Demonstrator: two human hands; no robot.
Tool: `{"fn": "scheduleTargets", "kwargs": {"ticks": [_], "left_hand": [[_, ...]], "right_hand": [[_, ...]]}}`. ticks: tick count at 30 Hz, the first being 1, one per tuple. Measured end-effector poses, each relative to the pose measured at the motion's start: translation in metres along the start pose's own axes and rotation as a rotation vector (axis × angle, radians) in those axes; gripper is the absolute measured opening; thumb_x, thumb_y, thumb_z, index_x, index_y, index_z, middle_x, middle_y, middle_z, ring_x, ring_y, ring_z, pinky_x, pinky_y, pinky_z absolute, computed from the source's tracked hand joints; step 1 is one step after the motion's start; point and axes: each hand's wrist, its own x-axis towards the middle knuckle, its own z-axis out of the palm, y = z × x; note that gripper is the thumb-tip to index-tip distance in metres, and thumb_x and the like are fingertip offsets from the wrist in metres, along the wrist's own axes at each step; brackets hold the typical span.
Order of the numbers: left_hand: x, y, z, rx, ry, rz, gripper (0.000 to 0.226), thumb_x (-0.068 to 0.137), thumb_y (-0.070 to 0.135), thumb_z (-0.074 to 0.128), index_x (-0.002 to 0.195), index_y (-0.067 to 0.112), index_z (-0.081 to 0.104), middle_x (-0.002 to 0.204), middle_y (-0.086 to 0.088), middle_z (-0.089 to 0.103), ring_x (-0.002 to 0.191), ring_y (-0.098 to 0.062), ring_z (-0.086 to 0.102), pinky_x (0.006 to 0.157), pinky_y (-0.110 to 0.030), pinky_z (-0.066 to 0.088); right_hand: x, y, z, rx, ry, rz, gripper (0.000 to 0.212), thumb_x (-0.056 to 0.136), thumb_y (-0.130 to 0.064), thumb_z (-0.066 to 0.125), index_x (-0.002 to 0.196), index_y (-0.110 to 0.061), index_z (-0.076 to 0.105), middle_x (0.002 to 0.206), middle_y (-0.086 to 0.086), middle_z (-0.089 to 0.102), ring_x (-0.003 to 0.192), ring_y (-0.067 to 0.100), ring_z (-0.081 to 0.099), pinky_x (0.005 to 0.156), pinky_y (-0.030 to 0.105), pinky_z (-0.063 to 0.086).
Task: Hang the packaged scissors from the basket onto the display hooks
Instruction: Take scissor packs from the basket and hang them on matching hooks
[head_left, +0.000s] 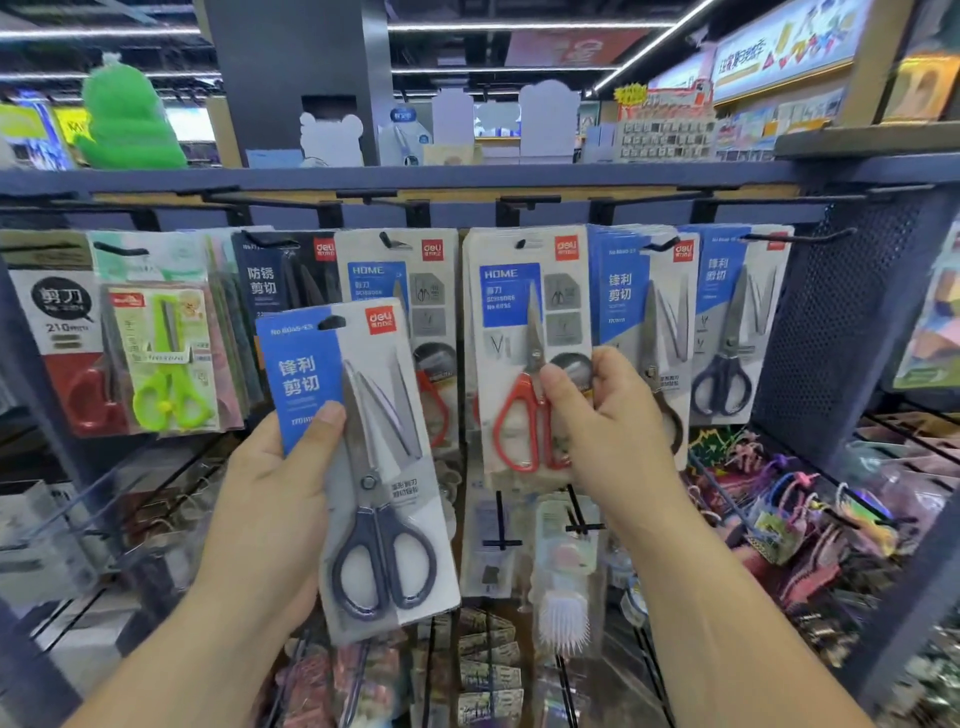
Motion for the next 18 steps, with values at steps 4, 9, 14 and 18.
{"fn": "scheduleTargets", "kwargs": {"ticks": [4,9,14,18], "left_hand": [[-0.005,0.007,0.017,-0.066,-0.157,0.005,0.027,0.097,0.027,0.057,0.119,0.025,0.072,0.112,0.003,0.081,0.095,-0.012,0.078,0.080,-0.031,0.063],[-0.003,0.006,0.058,-0.048,-0.231,0.040,0.026,0.105,0.024,0.053,0.126,0.026,0.069,0.122,0.005,0.078,0.115,-0.017,0.074,0.100,-0.041,0.059],[0.003,0.002,0.084,-0.057,-0.181,0.072,0.021,0.110,0.017,0.053,0.123,0.023,0.068,0.119,0.005,0.079,0.115,-0.014,0.073,0.105,-0.040,0.056],[0.003,-0.006,0.089,-0.009,-0.108,0.067,0.015,0.100,0.014,0.070,0.107,0.018,0.057,0.091,0.008,0.077,0.085,-0.008,0.073,0.079,-0.031,0.059]], "right_hand": [[-0.008,0.008,0.005,-0.029,-0.051,0.000,0.014,0.101,-0.044,0.056,0.112,-0.037,0.060,0.100,0.003,0.073,0.092,0.029,0.070,0.089,0.059,0.057],[-0.025,0.003,0.015,0.117,-0.099,-0.074,0.047,0.109,-0.023,0.050,0.137,-0.055,0.032,0.142,-0.002,0.063,0.126,0.010,0.064,0.108,0.036,0.052],[-0.028,-0.003,0.012,0.139,-0.055,-0.070,0.025,0.107,-0.039,0.054,0.131,-0.035,0.054,0.122,-0.021,0.067,0.113,-0.004,0.063,0.094,0.014,0.047],[-0.030,0.000,0.010,0.074,-0.042,-0.070,0.035,0.090,-0.015,0.081,0.114,-0.027,0.060,0.113,-0.006,0.072,0.096,0.002,0.071,0.081,0.018,0.056]]}}
